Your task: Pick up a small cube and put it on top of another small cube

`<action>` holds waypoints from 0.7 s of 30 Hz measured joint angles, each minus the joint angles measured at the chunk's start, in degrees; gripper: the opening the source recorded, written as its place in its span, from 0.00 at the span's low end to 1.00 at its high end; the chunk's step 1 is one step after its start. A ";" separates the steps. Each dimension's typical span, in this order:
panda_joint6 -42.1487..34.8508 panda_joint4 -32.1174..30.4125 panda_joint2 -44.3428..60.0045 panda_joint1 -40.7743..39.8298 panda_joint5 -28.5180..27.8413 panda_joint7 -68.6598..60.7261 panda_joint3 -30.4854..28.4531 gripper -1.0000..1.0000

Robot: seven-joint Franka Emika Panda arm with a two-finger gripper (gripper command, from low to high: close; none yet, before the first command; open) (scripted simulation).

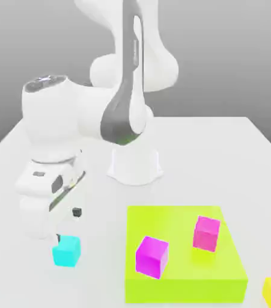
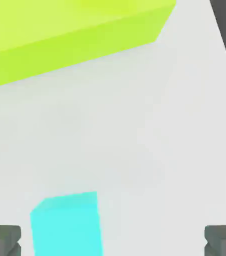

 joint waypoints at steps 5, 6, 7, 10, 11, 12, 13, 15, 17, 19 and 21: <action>4.00 0.95 6.28 -5.57 7.93 -8.68 6.81 0.50; 4.82 1.35 7.58 -7.00 9.98 -10.28 8.67 0.50; 5.66 1.76 8.87 -8.51 12.01 -11.85 10.62 0.50; 8.22 2.96 12.72 -13.45 17.80 -16.29 16.82 0.50; 9.15 3.30 13.95 -15.43 19.18 -17.36 19.12 0.50; 9.68 3.53 14.73 -16.48 20.25 -18.16 20.40 0.00; 9.68 3.53 14.73 -16.48 20.25 -18.16 20.40 0.00; 9.64 3.53 14.73 -16.47 20.28 -18.19 20.40 0.00; 9.55 3.53 14.73 -16.47 20.33 -18.24 20.39 0.00; 9.54 3.53 14.68 -16.43 20.38 -18.29 20.35 0.00; 8.24 2.94 12.74 -13.92 17.55 -16.13 17.22 0.00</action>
